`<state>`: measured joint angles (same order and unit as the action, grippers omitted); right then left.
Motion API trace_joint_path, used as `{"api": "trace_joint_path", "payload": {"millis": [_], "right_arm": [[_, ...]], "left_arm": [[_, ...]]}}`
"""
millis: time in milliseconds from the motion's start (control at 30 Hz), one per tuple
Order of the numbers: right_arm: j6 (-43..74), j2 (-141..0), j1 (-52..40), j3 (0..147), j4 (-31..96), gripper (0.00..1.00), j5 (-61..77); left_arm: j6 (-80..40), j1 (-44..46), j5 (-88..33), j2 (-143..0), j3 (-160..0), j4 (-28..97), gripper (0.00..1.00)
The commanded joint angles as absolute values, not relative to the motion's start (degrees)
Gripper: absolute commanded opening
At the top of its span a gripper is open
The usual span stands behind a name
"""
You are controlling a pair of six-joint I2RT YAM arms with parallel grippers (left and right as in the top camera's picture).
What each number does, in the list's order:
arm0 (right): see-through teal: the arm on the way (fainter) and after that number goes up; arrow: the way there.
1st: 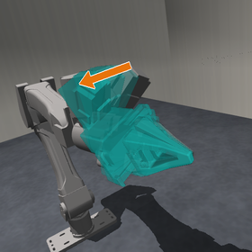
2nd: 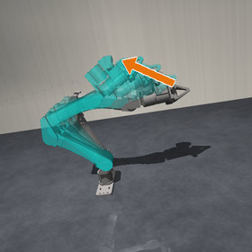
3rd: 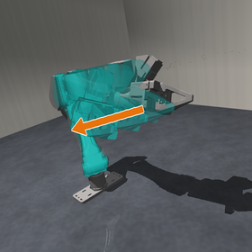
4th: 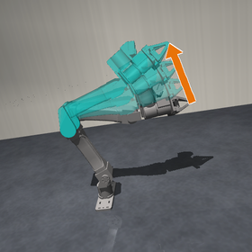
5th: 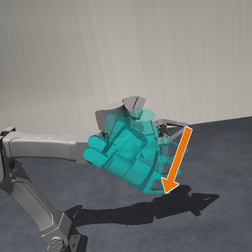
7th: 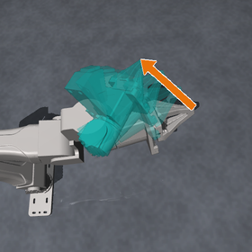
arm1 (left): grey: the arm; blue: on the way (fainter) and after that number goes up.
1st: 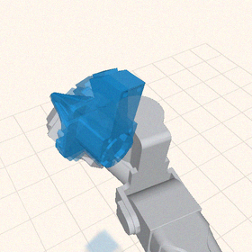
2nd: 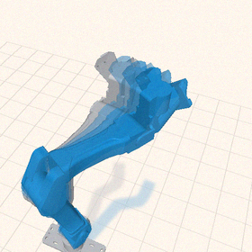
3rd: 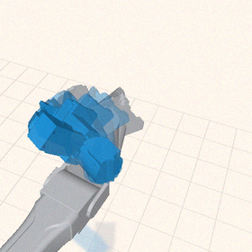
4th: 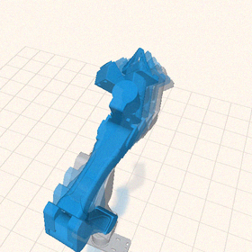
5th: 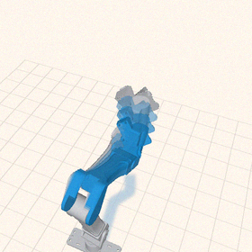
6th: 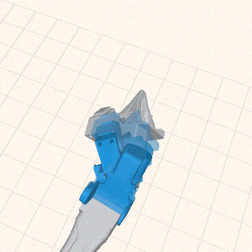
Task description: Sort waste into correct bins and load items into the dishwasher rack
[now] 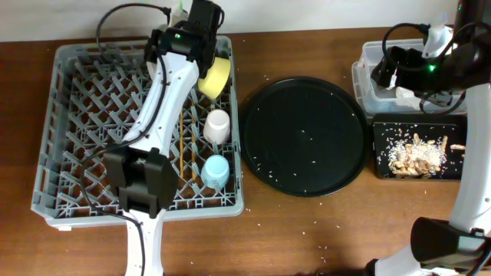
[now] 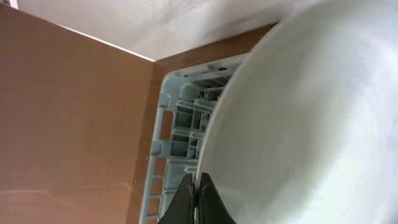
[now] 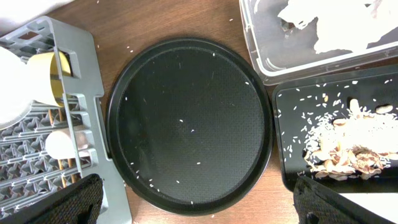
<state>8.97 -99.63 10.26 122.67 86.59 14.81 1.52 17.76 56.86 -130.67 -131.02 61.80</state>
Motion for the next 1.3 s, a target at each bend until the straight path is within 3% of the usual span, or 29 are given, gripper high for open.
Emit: {"api": "trace_joint_path", "payload": {"millis": [0, 33, 67, 233, 333, 400, 467, 500, 600, 900, 967, 1033, 1167, 1267], "right_arm": [[9.04, -100.14, 10.52, 122.89, 86.59, 0.98, 14.31], [9.04, -100.14, 10.52, 122.89, 86.59, 0.99, 14.31], [9.04, -100.14, 10.52, 122.89, 86.59, 0.98, 14.31], [9.04, -100.14, 10.52, 122.89, 86.59, 0.98, 14.31], [9.04, -100.14, 10.52, 122.89, 86.59, 0.98, 14.31], [9.04, -100.14, 10.52, 122.89, 86.59, 0.98, 14.31], [9.04, -100.14, 10.52, 122.89, 86.59, 0.98, 14.31], [9.04, -100.14, 10.52, 122.89, 86.59, 0.98, 14.31], [9.04, -100.14, 10.52, 122.89, 86.59, 0.98, 14.31], [8.12, -98.35, 9.93, 122.80, 86.00, 0.99, 10.04], [2.42, -92.25, 5.21, 118.37, 79.18, 0.98, 8.25], [-5.58, -81.56, -1.58, 103.07, 62.65, 0.99, 7.64], [-1.04, -56.64, -6.37, 63.83, 31.03, 0.98, 6.79], [0.54, -38.22, -6.35, 38.74, 15.90, 0.98, 5.91]], "left_arm": [[1.54, 17.72, 57.95, -130.61, -126.74, 58.04, 0.00], [1.54, 17.72, 56.12, -130.61, -126.61, 56.99, 0.14], [1.54, 17.72, 52.23, -130.61, -126.61, 56.21, 0.38], [1.54, 17.72, 42.24, -130.47, -127.39, 54.68, 0.42], [1.50, 17.72, 25.78, -127.85, -136.18, 57.93, 0.50], [0.86, 17.72, 8.62, -123.17, -139.96, 61.39, 0.64], [0.86, 17.85, -0.82, -120.97, -139.96, 63.57, 0.77], [0.86, 18.06, -6.22, -120.51, -139.96, 65.28, 0.99], [0.91, 18.33, -8.78, -120.64, -139.87, 70.81, 0.99], [0.91, 18.31, -8.80, -120.64, -139.87, 70.83, 0.99], [0.89, 18.31, -8.78, -120.64, -139.87, 70.83, 0.99], [0.89, 18.31, -8.78, -120.64, -139.87, 70.81, 0.99], [0.91, 18.31, -8.78, -120.64, -139.87, 70.83, 0.99], [0.91, 18.31, -8.80, -120.64, -139.87, 70.81, 0.99]]}}
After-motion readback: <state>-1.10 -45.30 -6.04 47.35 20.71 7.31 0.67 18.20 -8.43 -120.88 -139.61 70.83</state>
